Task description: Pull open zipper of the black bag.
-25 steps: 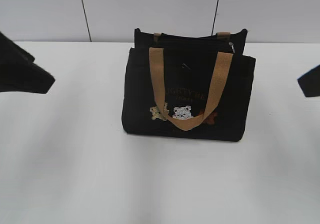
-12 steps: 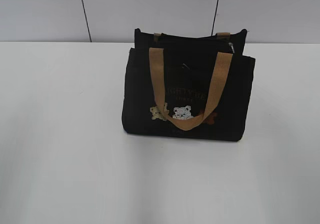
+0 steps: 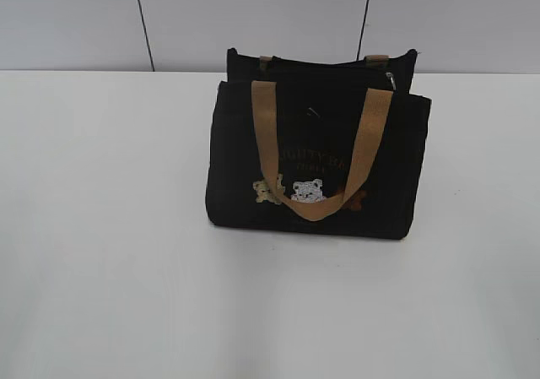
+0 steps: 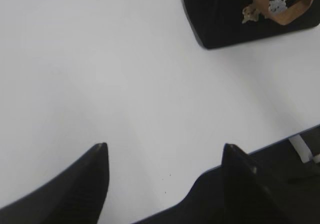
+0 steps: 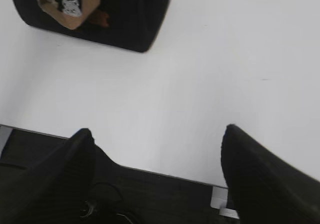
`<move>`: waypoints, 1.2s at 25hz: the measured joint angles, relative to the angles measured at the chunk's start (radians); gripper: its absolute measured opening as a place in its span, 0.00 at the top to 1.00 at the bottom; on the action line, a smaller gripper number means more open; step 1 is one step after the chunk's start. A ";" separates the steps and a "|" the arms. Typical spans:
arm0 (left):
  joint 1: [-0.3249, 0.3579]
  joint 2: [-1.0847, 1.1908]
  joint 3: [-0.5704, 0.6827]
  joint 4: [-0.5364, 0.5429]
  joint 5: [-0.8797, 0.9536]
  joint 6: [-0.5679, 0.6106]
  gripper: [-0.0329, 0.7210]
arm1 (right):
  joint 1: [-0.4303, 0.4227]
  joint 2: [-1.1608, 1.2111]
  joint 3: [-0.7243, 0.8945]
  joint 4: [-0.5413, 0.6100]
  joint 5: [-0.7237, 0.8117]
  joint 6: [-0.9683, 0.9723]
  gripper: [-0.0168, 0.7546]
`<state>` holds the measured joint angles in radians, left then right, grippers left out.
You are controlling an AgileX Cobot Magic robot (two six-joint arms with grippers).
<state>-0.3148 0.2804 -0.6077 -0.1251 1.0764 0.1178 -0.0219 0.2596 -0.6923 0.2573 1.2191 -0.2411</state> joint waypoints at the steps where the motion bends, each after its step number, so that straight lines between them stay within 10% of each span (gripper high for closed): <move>1: 0.000 -0.037 0.014 0.001 -0.011 -0.001 0.26 | 0.000 -0.027 0.019 -0.023 0.000 0.005 0.21; 30: 0.000 -0.124 0.064 0.034 -0.016 -0.003 0.38 | 0.000 -0.137 0.224 -0.102 -0.122 0.027 0.21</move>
<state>-0.3148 0.1565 -0.5434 -0.0907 1.0606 0.1153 -0.0219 0.1227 -0.4686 0.1554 1.0973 -0.2146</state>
